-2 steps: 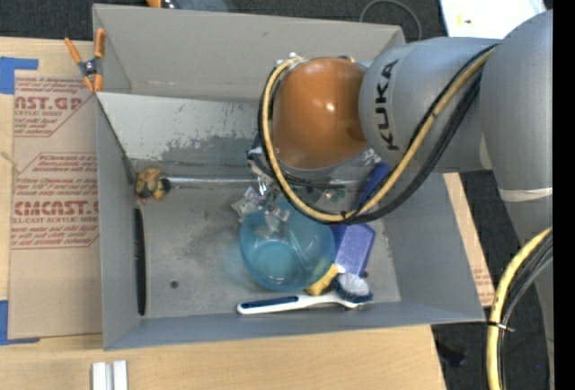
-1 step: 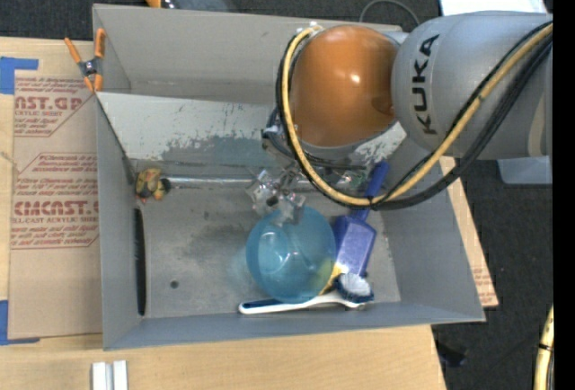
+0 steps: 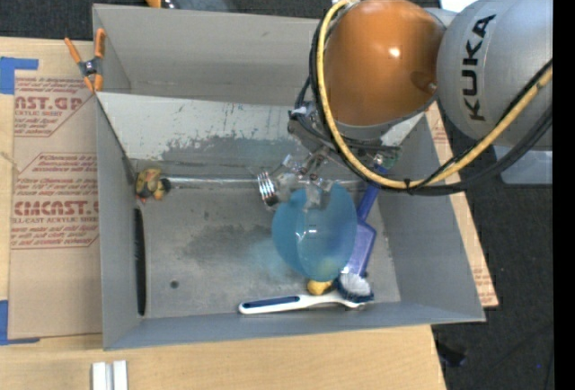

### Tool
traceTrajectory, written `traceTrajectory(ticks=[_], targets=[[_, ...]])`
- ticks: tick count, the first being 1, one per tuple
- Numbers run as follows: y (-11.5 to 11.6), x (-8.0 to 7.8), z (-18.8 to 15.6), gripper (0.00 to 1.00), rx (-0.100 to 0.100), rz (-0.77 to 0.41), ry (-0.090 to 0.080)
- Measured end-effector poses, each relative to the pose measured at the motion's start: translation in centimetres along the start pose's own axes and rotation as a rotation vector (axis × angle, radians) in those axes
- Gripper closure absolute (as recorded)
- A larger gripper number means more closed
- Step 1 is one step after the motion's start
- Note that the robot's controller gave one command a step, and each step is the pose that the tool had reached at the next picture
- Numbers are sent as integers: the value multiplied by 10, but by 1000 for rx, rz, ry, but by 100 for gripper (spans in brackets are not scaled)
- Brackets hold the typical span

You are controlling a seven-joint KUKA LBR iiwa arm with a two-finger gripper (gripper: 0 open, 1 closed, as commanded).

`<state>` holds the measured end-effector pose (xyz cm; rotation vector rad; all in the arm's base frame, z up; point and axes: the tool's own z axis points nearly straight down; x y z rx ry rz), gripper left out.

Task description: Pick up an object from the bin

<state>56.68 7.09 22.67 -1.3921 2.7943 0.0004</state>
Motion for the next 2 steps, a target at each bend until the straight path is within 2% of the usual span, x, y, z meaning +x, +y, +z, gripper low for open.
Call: traceTrajectory(ticks=[1, 2], targets=[[15, -27, 20, 100, 0, -14, -2], [43, -35, 42, 100, -1, 12, -5]])
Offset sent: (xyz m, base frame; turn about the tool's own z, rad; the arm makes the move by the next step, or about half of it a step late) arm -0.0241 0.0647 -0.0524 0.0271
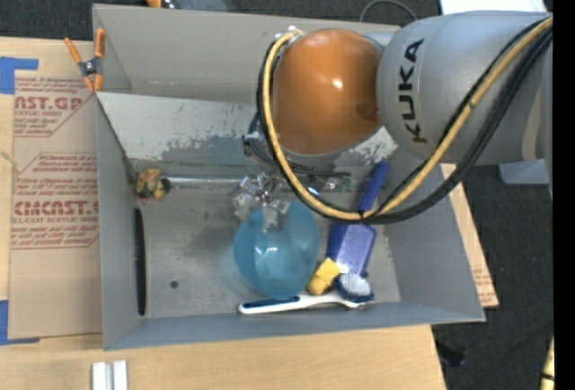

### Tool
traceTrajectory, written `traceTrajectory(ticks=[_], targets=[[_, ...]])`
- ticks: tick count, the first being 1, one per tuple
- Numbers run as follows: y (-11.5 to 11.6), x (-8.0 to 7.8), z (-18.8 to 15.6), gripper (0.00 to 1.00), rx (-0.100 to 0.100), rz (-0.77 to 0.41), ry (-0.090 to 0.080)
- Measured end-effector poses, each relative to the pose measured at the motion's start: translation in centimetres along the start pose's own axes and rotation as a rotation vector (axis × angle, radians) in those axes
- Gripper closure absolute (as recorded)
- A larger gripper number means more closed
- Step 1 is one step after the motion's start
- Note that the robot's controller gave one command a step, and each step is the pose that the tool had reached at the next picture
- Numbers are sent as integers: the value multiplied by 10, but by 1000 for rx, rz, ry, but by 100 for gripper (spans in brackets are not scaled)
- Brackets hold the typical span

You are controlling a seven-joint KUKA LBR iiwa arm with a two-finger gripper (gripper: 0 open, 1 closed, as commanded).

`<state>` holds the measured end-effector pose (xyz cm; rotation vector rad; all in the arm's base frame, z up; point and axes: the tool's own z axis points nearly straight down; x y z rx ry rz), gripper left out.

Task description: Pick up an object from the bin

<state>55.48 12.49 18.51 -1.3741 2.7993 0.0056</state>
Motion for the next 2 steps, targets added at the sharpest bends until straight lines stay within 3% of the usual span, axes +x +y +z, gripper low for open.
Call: traceTrajectory(ticks=[1, 2], targets=[[-4, 23, -21, 100, -2, -127, 0], [-12, 33, -45, 100, -4, -277, 3]])
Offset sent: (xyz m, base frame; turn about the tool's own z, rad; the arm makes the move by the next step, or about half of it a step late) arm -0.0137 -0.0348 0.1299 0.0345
